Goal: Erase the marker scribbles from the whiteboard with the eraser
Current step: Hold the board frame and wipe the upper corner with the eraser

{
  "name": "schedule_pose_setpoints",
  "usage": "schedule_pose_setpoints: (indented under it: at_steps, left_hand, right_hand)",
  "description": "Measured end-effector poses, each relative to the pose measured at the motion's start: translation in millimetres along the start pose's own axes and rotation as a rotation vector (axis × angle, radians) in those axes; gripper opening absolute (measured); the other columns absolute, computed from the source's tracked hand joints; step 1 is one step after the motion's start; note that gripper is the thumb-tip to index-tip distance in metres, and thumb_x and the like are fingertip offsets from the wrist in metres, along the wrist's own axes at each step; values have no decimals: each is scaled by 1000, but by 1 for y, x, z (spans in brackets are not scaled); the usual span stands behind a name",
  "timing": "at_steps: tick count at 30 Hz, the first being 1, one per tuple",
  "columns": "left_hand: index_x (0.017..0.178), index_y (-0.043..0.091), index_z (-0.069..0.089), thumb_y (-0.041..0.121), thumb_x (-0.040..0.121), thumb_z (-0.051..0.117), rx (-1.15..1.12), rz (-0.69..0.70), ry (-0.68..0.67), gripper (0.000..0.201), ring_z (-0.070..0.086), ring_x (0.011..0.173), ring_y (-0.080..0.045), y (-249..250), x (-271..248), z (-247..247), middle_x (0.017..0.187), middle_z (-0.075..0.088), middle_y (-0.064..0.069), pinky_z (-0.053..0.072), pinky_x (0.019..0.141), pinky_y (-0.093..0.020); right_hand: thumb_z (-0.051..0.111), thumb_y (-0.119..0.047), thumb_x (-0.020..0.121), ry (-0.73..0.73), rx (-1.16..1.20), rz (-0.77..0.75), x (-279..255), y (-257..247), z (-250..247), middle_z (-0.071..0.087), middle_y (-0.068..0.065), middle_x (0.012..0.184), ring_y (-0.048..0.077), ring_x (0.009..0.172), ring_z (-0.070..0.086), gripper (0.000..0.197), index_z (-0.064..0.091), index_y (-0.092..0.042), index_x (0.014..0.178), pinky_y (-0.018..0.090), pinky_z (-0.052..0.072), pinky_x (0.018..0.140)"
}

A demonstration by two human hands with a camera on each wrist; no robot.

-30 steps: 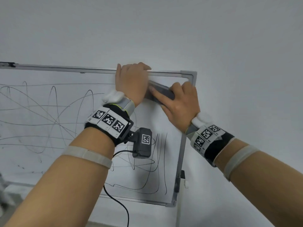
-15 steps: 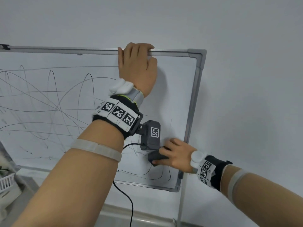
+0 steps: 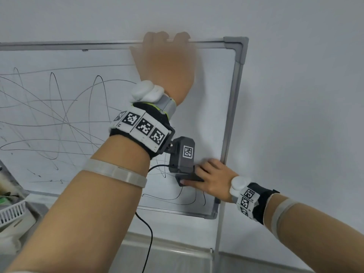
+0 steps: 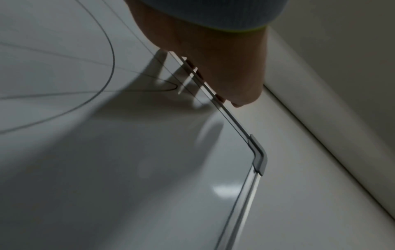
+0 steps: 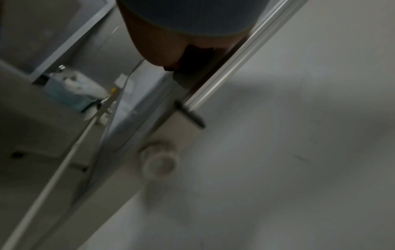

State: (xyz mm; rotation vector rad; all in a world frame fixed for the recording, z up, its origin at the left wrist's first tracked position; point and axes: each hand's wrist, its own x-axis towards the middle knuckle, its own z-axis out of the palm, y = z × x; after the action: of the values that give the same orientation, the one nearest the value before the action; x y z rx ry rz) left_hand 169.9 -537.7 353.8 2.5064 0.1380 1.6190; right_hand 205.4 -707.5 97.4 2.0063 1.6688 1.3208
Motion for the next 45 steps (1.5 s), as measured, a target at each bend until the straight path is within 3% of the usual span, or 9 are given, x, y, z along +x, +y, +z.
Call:
schedule_pose_setpoints:
  at_steps: [5,14,21,25,27,32,35,41,45]
  left_hand:
    - [137,23,52,39,96,27,-19,2,22,51,26,150,-20,18,-13,10,150,48,8,7,124,-52]
    - [144,31,41,34,90,30,14,40,-128,55,27,145,-21,21,-8,-2,147,42,3,10,120,-58]
    - [155,32,25,29,93,30,26,2,-228,62,7,155,-20,15,-5,-4,163,22,5,3,122,-58]
    - [155,33,24,31,92,29,23,0,-247,64,6,155,-19,16,-7,-2,164,20,5,5,122,-59]
    - [156,34,23,33,92,28,35,4,-264,64,5,155,-18,14,-4,-1,166,19,5,5,122,-59]
    - [158,35,15,38,95,25,81,5,-355,64,-2,156,-19,6,6,5,169,8,4,1,123,-57]
    - [158,34,16,37,93,25,71,2,-343,66,-2,156,-20,4,9,14,169,8,3,2,122,-58]
    - [158,34,16,38,93,27,63,3,-338,67,-2,156,-20,2,15,23,169,9,2,2,122,-58]
    - [158,34,17,38,94,28,70,-11,-337,65,-1,156,-19,0,19,27,168,11,3,2,123,-57]
  right_hand:
    - [34,-7,98,-173,67,-81,-17,-4,3,63,2,122,33,108,60,57,49,-36,144,43,34,102]
    - [44,-8,101,156,72,249,36,48,-59,67,12,111,34,96,62,25,49,-26,118,43,44,82]
    - [17,-2,100,-173,-13,-15,7,-4,-25,62,5,114,31,103,59,57,57,-23,135,40,43,92]
    - [85,-32,61,-592,6,-231,-20,-31,-5,61,-12,110,22,103,57,49,70,-48,104,35,37,96]
    - [91,-39,46,-721,34,-216,-22,-31,-6,64,-15,111,22,104,60,52,72,-53,93,33,43,95]
    - [63,-18,82,-387,107,-36,-9,-24,-12,65,-4,104,28,96,56,32,75,-39,102,35,45,85]
    - [28,-12,102,-337,130,60,-11,-33,-5,66,-1,99,27,91,58,52,76,-34,102,34,47,79]
    - [56,-35,93,-837,260,65,-43,-55,29,53,3,128,37,117,50,34,60,-39,126,47,52,87]
    - [78,-36,79,-723,222,73,-29,-46,34,61,-4,113,29,102,58,35,69,-43,112,37,55,79]
